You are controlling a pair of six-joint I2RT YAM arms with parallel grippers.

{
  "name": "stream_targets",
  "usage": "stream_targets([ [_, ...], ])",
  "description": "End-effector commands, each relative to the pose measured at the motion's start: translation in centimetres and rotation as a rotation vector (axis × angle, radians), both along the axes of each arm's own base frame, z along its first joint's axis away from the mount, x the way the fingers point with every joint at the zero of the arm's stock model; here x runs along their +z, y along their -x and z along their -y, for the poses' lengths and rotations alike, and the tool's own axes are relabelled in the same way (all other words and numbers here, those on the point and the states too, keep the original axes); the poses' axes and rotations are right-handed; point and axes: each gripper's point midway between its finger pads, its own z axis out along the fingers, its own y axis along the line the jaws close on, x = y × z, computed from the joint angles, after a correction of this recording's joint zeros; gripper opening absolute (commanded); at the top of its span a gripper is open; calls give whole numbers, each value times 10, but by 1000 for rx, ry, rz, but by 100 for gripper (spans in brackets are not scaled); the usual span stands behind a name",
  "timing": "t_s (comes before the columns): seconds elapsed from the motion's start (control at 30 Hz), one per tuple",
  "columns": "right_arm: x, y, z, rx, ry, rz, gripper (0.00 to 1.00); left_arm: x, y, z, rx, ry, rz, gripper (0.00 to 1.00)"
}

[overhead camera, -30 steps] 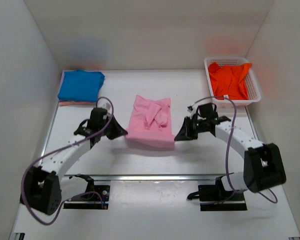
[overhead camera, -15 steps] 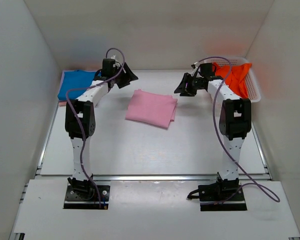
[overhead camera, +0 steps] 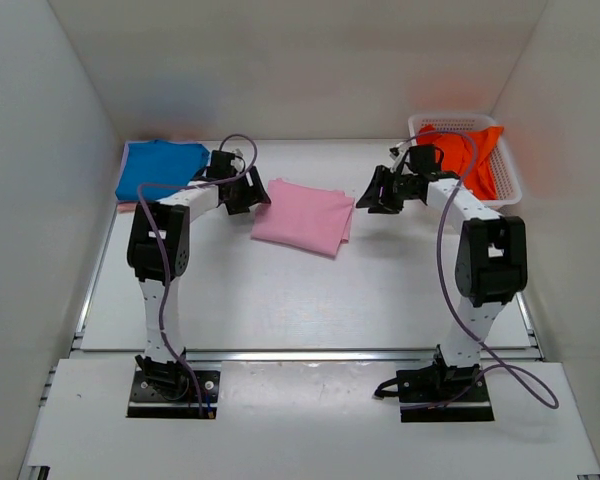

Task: Fold and stack the t-shirts
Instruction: Put the neatly folded tshirt into the corner of the board with the left arm

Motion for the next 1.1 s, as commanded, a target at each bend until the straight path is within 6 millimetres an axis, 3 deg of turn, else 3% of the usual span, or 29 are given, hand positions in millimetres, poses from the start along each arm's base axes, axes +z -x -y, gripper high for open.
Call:
stream_targets([
  [0.0,49,7,1,15,-16,158,44,17,-1,5,-52,-107,46,85],
  [0.03,44,13,3,12,-15,148,43,18,-5,11,-70,-113,52,87],
  [0.07,53,15,2,18,-19,173,44,10,-1,16,-82,-122,28,87],
  [0.17,55,26,6,2,-40,161,42,8,-1,27,-109,-176,18,84],
  [0.2,61,28,7,6,-48,175,43,-1,6,22,-122,-223,-22,83],
  [0.23,60,32,6,10,-54,167,42,2,3,28,-143,-269,-4,81],
  [0.3,70,33,6,12,-64,194,42,-8,15,32,-183,-355,-63,76],
  [0.37,76,33,9,0,-81,199,42,-10,14,27,-178,-449,-67,73],
  [0.47,89,36,11,5,-112,220,41,-16,20,30,-207,-467,-98,68],
  [0.53,95,36,14,-4,-121,236,40,-25,26,29,-223,-474,-138,58],
  [0.57,101,38,10,10,-133,247,40,-31,29,32,-240,-468,-156,40],
  [0.6,102,38,14,4,-136,250,40,-31,30,31,-247,-473,-168,14],
  [0.63,105,40,14,4,-140,246,40,-33,33,27,-245,-488,-185,3],
  [0.77,107,47,15,11,-157,251,37,-16,20,16,-235,-529,-157,0],
  [0.93,111,57,14,14,-171,258,34,35,-13,-29,-132,-595,-47,0],
  [1.07,114,67,1,37,-189,250,33,82,-38,-63,-52,-643,55,0],
])
